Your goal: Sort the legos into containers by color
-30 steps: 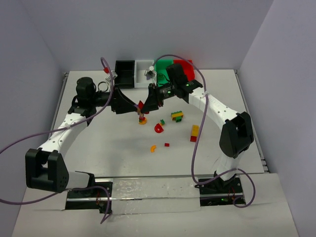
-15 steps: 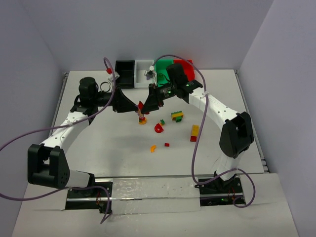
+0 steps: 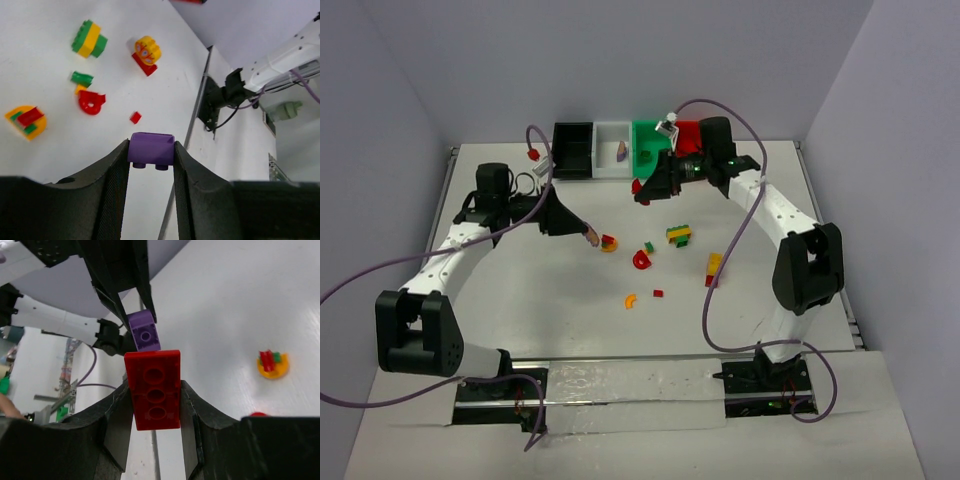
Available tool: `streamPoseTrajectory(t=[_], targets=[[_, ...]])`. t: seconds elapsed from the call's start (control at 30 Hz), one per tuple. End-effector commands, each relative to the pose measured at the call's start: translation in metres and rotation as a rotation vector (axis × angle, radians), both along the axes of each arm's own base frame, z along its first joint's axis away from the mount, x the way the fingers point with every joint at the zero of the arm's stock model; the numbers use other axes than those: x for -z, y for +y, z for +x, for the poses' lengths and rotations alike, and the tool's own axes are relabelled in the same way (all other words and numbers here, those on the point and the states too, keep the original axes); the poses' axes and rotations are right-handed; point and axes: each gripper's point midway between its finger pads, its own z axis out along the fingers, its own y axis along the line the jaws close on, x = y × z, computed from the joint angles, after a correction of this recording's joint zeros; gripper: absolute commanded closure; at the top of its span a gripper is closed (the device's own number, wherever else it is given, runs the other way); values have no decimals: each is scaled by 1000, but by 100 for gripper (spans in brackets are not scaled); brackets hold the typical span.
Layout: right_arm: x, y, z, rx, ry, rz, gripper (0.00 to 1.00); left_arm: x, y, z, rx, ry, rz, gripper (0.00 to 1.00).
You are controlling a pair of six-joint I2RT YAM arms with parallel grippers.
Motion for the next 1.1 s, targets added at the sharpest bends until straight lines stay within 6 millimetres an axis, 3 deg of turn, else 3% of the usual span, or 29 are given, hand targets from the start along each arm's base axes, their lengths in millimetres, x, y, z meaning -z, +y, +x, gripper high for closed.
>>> streamPoseTrajectory(t=[0.0, 0.1, 0.13, 0.17, 0.2, 0.23, 0.27, 0.43, 0.57, 0.83, 0.9, 1.07], targets=[[-15, -20, 40, 171, -151, -89, 100, 4, 16, 15, -55, -79, 91, 100], [6, -59, 113, 519, -257, -325, 100, 3, 24, 36, -157, -124, 151, 100], [9, -73, 131, 607, -288, -381, 100, 1, 27, 44, -199, -138, 166, 100], [8, -75, 137, 623, -299, -386, 100, -1, 29, 49, -229, -144, 176, 100], [14, -96, 163, 752, -314, -463, 100, -3, 33, 57, -268, -141, 193, 100], [7, -109, 177, 829, -334, -494, 100, -2, 35, 63, -293, -134, 207, 100], [15, -123, 191, 895, -319, -540, 100, -1, 37, 66, -313, -125, 219, 100], [25, -157, 242, 1059, -363, -663, 100, -3, 46, 79, -395, -146, 258, 100], [54, -178, 278, 1176, -386, -768, 100, -7, 49, 88, -426, -163, 271, 100], [101, -185, 314, 1193, -439, -852, 97, -6, 51, 97, -449, -172, 282, 100], [116, -184, 318, 1186, -432, -861, 91, -6, 52, 100, -455, -176, 285, 100], [127, -184, 327, 1210, -422, -860, 56, -10, 51, 111, -466, -208, 293, 100]])
